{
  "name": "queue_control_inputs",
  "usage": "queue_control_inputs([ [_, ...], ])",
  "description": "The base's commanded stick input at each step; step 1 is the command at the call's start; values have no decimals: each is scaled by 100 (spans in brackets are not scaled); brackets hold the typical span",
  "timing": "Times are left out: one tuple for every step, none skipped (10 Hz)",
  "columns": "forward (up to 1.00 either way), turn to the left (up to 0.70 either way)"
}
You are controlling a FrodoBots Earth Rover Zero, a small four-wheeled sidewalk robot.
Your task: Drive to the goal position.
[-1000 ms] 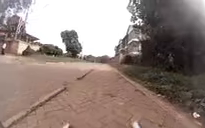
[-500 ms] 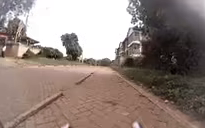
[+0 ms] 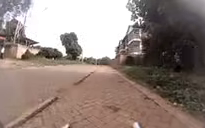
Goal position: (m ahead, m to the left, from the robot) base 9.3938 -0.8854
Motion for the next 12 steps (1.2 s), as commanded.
queue_control_inputs([
  [50,0],
  [50,0],
  [50,0],
  [50,0],
  [50,0],
  [50,0],
  [50,0],
  [50,0],
  [50,0],
  [50,0],
  [50,0],
  [50,0],
])
